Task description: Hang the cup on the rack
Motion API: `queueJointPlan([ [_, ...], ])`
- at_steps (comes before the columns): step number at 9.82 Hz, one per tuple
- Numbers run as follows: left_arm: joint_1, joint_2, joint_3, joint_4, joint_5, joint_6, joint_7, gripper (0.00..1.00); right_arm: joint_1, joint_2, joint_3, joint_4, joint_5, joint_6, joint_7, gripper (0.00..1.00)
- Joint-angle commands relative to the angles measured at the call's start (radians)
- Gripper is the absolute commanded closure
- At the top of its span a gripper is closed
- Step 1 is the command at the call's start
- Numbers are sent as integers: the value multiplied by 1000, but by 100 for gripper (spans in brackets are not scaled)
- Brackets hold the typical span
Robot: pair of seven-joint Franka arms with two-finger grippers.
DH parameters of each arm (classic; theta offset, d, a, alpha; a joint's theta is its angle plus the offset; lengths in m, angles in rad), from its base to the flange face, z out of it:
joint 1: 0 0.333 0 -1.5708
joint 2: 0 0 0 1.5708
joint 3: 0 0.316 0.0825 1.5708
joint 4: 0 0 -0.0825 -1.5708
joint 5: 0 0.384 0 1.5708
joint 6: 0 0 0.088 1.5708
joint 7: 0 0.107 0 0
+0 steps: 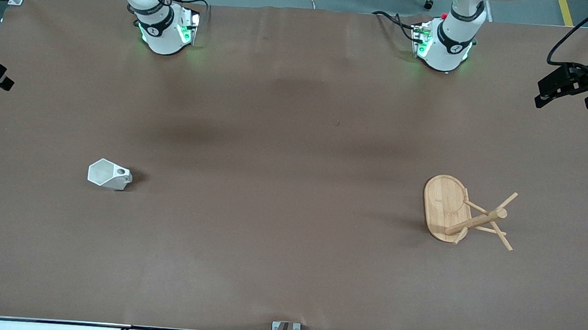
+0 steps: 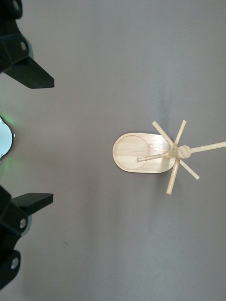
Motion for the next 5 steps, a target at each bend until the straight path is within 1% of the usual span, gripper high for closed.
queueJointPlan([
  [1, -1, 14, -2, -2, -10, -4, -9, 2, 1, 0, -1, 8, 14, -10, -7, 0],
  [5, -6, 14, -2, 1, -1, -4, -20, 0, 5, 0, -1, 3, 13, -11, -28, 0],
])
